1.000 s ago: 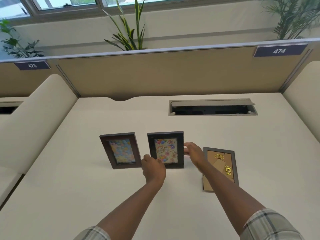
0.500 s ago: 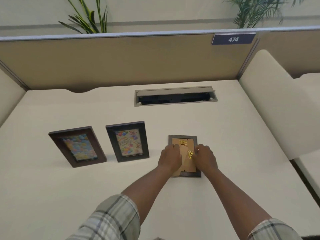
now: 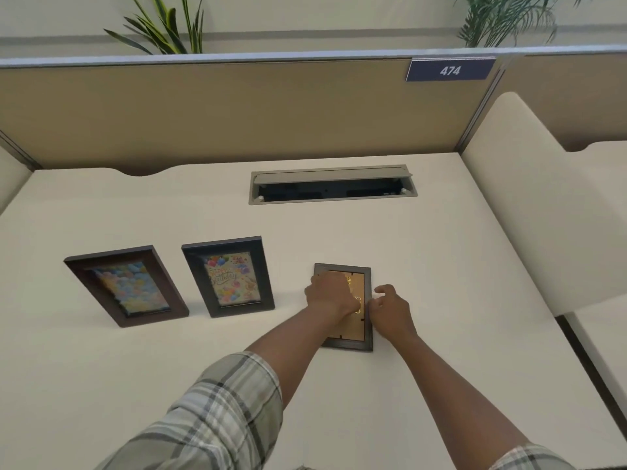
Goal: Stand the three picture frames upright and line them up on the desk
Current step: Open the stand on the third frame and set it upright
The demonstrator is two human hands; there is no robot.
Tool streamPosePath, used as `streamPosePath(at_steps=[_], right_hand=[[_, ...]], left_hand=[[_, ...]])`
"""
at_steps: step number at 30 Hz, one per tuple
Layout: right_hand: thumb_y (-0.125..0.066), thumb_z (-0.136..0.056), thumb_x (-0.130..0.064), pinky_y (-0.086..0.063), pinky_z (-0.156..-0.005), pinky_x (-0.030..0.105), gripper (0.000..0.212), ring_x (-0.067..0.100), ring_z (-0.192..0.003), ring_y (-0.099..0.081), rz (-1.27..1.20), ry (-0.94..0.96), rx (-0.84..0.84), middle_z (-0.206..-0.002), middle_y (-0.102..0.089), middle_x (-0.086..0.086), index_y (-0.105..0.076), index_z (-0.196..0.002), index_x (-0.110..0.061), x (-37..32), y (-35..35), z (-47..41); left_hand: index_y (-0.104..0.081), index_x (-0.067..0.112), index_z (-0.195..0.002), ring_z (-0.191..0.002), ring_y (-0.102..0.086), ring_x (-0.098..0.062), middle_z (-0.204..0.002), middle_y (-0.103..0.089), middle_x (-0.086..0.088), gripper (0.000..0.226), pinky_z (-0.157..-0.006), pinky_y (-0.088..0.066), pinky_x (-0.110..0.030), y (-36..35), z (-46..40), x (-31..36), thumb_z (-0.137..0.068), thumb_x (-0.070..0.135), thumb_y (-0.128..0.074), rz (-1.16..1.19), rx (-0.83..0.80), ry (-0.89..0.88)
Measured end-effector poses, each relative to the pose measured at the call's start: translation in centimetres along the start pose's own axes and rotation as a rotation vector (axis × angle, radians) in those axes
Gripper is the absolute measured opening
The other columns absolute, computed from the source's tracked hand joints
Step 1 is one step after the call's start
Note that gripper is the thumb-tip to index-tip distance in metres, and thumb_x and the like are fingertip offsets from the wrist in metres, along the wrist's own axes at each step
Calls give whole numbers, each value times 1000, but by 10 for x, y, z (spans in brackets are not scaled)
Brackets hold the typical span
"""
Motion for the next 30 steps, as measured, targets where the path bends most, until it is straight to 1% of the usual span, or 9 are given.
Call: streamPosePath(at_steps=[3,5,8,12,14,18,22,26,30], right_hand=[[-48,-94,-21,-40,-65,24,24,19,-86,-60,-95,-25,65,-92,-65,0,-59,-113,-13,3,10,-4],[-46,-91,-21,-44,-71,28,21,22,-91,-63,-161,-74,77,-99,-68,2,-64,-100,-15,3,13,-7],[-45,-88,-22,-48,-71,32,26,23,-82,-64,-293,-138,-7,-89,-72,6,-69,-83,-13,-2,8,-9],[-50,-96,-30,-54,-65,32,31,29,-75,-71,-548,-247,-231,-89,-74,18,-70,-94,-7,-14,-11,-2],[-48,-99,-37,-57,-67,34,34,31,-82,-72,-595,-236,-370,-96,-73,17,-68,-101,-10,-25,-24,6],[-46,-101,-33,-54,-86,50,28,33,-101,-66,-769,-127,-563,-112,-68,14,-60,-120,-17,-45,-44,16],[-43,-102,-15,-55,-68,36,22,22,-70,-61,-996,-222,-476,-84,-61,15,-59,-109,-3,-51,-44,15],[-45,-101,-19,-54,-75,38,19,22,-87,-66,-1030,-128,-372,-95,-69,11,-60,-98,-8,-52,-25,4],[-46,-100,-16,-58,-77,42,17,23,-98,-69,-985,-34,-285,-111,-70,10,-57,-112,-10,-49,-7,-3]], left_hand=[[-48,17,-59,-74,-57,-21,-67,-51,3,25,-59,-44,-27,11,2,11,-72,26,-67,-103,-32,-103],[-50,15,-62,-76,-57,-23,-68,-51,1,24,-58,-44,-29,18,6,15,-78,28,-62,-175,-52,-200],[-50,14,-68,-72,-54,-24,-71,-49,-1,23,-58,-45,-29,27,12,12,-85,28,-51,-177,-87,-288],[-49,13,-66,-63,-54,-22,-83,-53,-9,25,-57,-48,-32,38,16,-2,-87,26,-47,-101,-106,-328],[-55,10,-80,-69,-54,-22,-93,-51,-10,23,-59,-47,-32,44,20,-7,-89,28,-45,-55,-81,-361],[-56,12,-119,-92,-58,-26,-112,-52,-10,39,-78,-55,-40,54,27,-9,-95,38,-39,30,-38,-413],[-50,13,-133,-102,-58,-29,-122,-52,-10,43,-87,-52,-46,62,34,-16,-96,30,-37,142,58,-434],[-56,19,-125,-92,-59,-25,-115,-55,-7,31,-78,-54,-40,68,30,-29,-98,26,-44,160,203,-389],[-69,11,-99,-89,-69,-25,-101,-70,-8,19,-66,-55,-26,61,21,-37,-96,25,-56,451,165,-265]])
Point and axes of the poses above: each hand's wrist, its own z-axis away from the middle knuckle, its own y-axis out of the back of the hand, x = y × z, the point moved 7 cm from there along -z, towards the middle knuckle
